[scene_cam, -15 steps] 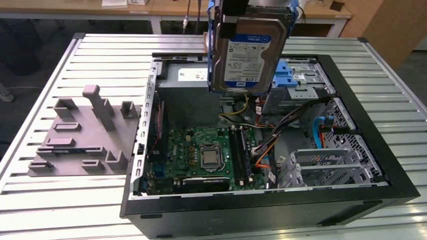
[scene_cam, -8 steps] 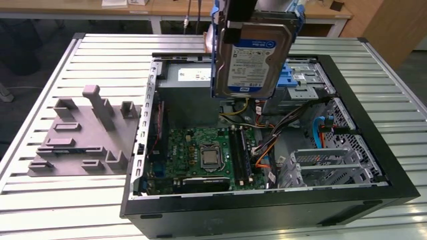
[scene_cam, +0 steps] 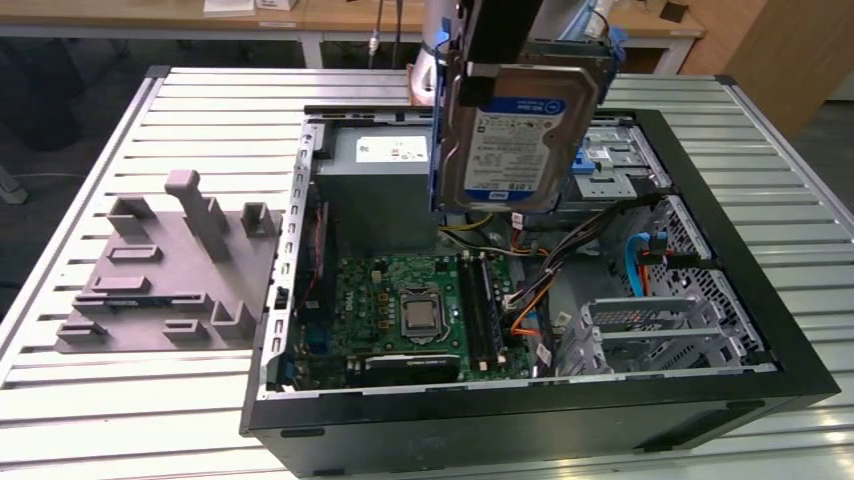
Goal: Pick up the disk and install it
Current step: 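Insert the disk into the insertion slot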
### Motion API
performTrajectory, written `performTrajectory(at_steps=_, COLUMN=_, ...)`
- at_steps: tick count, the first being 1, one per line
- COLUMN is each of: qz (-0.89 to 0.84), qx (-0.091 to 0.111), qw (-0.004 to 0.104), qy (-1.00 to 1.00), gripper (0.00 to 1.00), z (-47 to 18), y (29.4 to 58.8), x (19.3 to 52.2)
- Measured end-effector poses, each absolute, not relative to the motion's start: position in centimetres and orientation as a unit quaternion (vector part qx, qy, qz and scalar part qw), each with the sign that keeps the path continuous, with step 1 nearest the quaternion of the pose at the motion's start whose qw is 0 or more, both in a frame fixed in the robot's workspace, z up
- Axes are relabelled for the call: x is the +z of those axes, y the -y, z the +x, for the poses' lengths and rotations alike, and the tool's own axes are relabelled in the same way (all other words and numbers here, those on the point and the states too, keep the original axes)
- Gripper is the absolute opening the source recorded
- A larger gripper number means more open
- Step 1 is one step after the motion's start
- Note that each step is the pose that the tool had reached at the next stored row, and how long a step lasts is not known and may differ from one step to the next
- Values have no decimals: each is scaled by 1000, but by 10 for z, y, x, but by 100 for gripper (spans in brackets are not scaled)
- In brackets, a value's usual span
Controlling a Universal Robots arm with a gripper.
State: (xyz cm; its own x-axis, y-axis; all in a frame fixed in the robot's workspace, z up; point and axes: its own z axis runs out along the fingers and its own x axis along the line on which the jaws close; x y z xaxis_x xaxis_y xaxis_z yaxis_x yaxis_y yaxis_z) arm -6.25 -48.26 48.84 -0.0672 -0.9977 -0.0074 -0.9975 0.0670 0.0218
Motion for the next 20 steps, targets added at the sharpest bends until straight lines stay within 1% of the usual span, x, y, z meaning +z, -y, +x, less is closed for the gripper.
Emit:
performTrajectory(at_steps=5, qz=683, qx=-10, qw=5, qy=730, gripper=36, z=-62, y=499, x=486)
performTrajectory(at_steps=14, qz=683, qx=-11, qw=5, qy=730, gripper=36, z=-37, y=503, x=478)
performTrajectory(at_steps=20, qz=683, qx=-11, qw=5, qy=730, gripper=36, z=-37, y=524, x=472)
